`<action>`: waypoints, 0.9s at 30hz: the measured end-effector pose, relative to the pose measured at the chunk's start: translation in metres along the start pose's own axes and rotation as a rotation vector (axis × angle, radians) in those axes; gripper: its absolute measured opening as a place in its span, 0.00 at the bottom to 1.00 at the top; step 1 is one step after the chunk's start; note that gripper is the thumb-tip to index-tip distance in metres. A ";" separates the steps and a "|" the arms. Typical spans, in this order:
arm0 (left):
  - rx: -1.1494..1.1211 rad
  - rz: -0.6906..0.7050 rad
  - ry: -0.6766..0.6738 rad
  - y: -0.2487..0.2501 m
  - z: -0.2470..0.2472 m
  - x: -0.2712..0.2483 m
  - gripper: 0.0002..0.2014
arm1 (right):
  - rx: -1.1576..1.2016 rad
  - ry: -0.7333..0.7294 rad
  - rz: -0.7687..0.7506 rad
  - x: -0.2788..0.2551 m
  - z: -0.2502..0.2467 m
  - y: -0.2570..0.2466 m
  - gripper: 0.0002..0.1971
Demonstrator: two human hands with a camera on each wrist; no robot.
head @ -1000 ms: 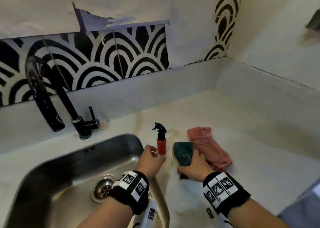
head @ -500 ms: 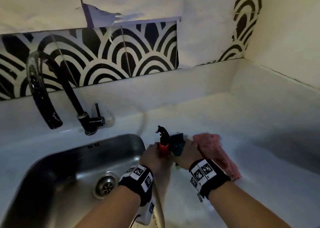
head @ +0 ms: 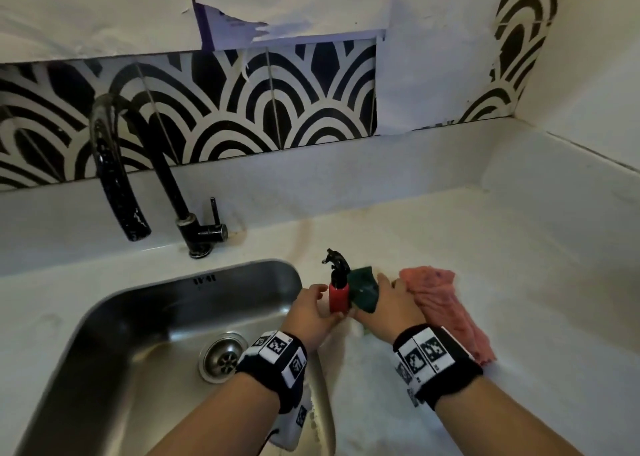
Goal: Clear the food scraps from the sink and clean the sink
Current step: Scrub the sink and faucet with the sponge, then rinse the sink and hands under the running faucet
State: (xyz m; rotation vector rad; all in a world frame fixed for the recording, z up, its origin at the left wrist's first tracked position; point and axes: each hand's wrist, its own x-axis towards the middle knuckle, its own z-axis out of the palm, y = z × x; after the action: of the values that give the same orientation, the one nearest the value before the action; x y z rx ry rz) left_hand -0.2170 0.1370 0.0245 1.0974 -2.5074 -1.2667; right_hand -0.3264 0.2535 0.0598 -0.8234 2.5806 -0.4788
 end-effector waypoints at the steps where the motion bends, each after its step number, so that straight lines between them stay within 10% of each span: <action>1: 0.019 -0.005 -0.005 -0.003 -0.004 -0.007 0.26 | -0.016 0.037 -0.042 -0.008 -0.008 -0.002 0.36; 6: 0.033 -0.008 0.049 -0.036 -0.044 -0.046 0.14 | -0.063 0.151 -0.301 -0.052 -0.041 -0.021 0.13; 15: -0.158 -0.101 0.353 -0.081 -0.131 -0.108 0.05 | 0.026 -0.161 -0.629 -0.063 -0.004 -0.113 0.05; 27: -0.410 0.159 0.402 -0.070 -0.210 -0.111 0.06 | 0.243 -0.115 -0.401 0.032 0.066 -0.235 0.08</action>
State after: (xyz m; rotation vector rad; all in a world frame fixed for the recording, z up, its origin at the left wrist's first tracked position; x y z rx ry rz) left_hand -0.0115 0.0467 0.1290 0.9221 -1.8949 -1.2853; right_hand -0.2086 0.0397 0.0949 -1.2416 2.1967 -0.8163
